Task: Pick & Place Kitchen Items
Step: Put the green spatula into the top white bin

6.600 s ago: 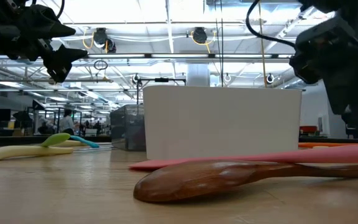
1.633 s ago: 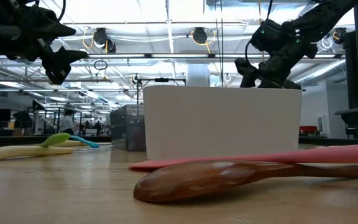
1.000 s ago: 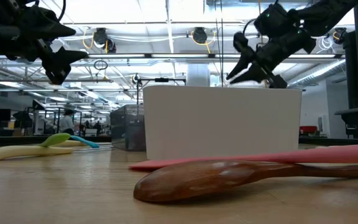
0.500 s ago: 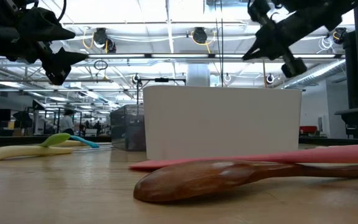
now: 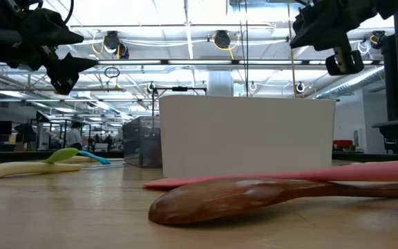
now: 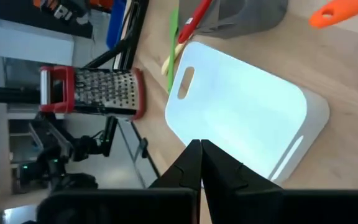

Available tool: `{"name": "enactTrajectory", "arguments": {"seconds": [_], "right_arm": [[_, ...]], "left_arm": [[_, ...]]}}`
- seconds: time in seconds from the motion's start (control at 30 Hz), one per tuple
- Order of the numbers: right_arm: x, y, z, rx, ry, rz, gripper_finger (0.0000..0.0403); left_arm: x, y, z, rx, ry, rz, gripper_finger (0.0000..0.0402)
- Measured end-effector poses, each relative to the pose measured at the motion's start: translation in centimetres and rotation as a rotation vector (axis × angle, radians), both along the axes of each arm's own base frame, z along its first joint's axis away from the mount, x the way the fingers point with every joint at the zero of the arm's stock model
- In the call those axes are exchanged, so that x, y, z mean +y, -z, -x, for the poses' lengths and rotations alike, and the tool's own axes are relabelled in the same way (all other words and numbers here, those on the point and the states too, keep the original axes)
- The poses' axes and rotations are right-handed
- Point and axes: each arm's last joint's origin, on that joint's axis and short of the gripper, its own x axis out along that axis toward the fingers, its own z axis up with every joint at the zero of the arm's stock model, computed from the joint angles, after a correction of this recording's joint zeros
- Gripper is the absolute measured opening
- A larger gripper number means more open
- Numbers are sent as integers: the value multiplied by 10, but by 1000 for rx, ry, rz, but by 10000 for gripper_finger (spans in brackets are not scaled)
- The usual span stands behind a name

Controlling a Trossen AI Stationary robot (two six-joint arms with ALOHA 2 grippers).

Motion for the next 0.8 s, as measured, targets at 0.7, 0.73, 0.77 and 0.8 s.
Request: {"name": "enactTrajectory", "arguments": {"seconds": [0.7, 0.73, 0.77, 0.8], "right_arm": [[38, -3, 21, -18, -44, 278, 1], [38, -5, 23, -41, -38, 312, 1], [38, -8, 25, -66, -40, 342, 1], [38, -10, 27, -86, -48, 368, 1]], "left_arm": [[2, -17, 0, -177, -58, 14, 228], [2, -17, 0, -177, -60, 18, 228], [2, -17, 0, -176, -61, 28, 228], [2, -18, 0, -177, -61, 41, 228]]}}
